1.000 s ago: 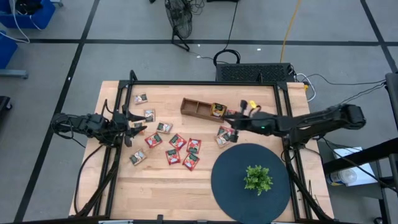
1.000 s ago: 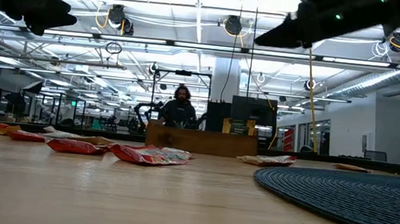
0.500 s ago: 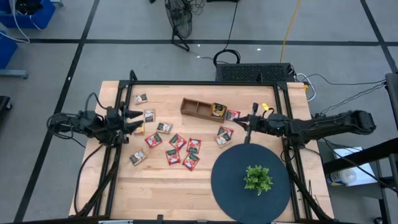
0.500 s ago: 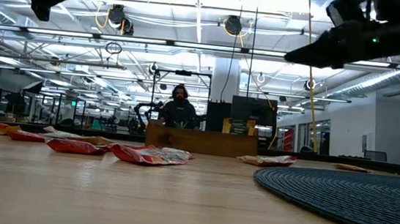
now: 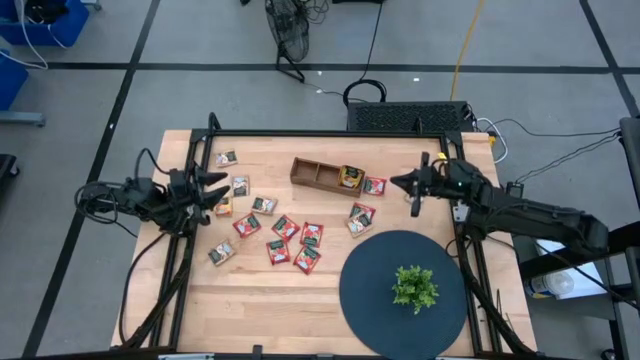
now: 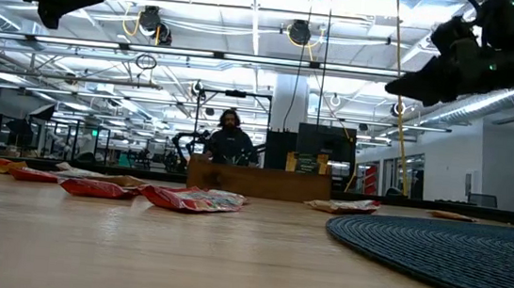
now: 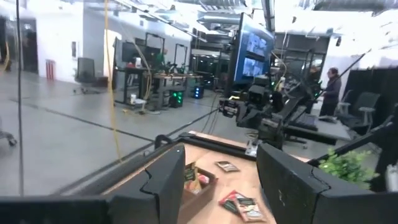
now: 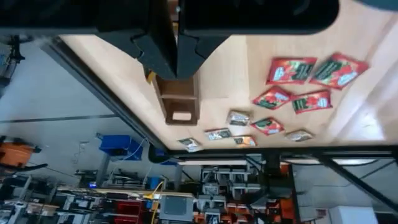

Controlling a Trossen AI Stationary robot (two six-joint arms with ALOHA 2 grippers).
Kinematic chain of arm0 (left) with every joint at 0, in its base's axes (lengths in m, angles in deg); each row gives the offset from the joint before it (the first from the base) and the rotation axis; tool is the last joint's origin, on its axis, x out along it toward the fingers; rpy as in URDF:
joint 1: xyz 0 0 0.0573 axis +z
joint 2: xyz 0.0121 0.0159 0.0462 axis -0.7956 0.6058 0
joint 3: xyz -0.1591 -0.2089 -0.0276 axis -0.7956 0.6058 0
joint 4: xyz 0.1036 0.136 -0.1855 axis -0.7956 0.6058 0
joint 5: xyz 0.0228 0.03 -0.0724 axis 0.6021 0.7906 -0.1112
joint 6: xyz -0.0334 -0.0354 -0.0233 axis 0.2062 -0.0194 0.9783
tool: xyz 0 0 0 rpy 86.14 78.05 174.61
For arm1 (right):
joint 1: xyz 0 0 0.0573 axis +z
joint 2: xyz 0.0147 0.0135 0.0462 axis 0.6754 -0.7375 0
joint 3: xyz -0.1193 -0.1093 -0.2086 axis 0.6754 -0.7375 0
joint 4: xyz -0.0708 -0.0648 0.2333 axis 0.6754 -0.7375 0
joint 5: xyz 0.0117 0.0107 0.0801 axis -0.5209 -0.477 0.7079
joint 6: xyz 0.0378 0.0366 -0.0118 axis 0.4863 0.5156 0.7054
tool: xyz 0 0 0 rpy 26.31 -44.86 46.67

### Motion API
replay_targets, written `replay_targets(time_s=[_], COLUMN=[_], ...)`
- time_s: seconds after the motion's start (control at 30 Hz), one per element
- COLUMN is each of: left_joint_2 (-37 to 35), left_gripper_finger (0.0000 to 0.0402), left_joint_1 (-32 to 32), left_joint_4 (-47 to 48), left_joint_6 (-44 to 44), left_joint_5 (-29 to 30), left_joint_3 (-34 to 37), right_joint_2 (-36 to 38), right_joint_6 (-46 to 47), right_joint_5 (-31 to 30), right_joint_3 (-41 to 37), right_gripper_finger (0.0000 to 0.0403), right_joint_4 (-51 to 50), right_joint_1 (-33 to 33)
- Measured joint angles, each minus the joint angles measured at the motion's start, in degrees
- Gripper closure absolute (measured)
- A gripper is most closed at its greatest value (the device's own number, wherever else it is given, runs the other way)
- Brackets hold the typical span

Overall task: Pick & Place Tea
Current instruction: Put the yellow tea bag into the right section wooden organizer

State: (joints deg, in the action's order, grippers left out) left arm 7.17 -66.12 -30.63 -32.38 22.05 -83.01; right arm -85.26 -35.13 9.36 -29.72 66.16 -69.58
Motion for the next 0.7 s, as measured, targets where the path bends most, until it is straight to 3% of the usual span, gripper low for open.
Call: replay_targets(time_s=[0.17, 0.33, 0.6, 0.7], left_joint_2=[1.4, 4.0, 10.0, 13.9], left_gripper_finger=[0.0201, 0.0201, 0.0201, 0.0201], left_joint_1=[0.0, 0.0, 0.0, -0.3], left_joint_4=[0.3, 0.0, -4.1, 0.6], left_joint_6=[4.6, 5.2, 4.3, 4.6], left_joint_5=[0.2, 0.4, 0.3, -1.9], left_joint_3=[0.0, 0.0, 0.0, -1.8], right_joint_2=[4.4, 10.2, 15.2, 15.2], right_joint_6=[-0.2, 1.5, 2.6, 2.6], right_joint_5=[0.2, 4.5, 2.7, 2.7], right_joint_3=[-3.6, -6.4, -9.6, -10.6], right_gripper_finger=[0.0403, 0.0403, 0.0403, 0.0403], right_joint_4=[0.0, 0.1, 0.1, 0.1], right_joint_1=[-2.1, -3.4, -3.7, -3.7])
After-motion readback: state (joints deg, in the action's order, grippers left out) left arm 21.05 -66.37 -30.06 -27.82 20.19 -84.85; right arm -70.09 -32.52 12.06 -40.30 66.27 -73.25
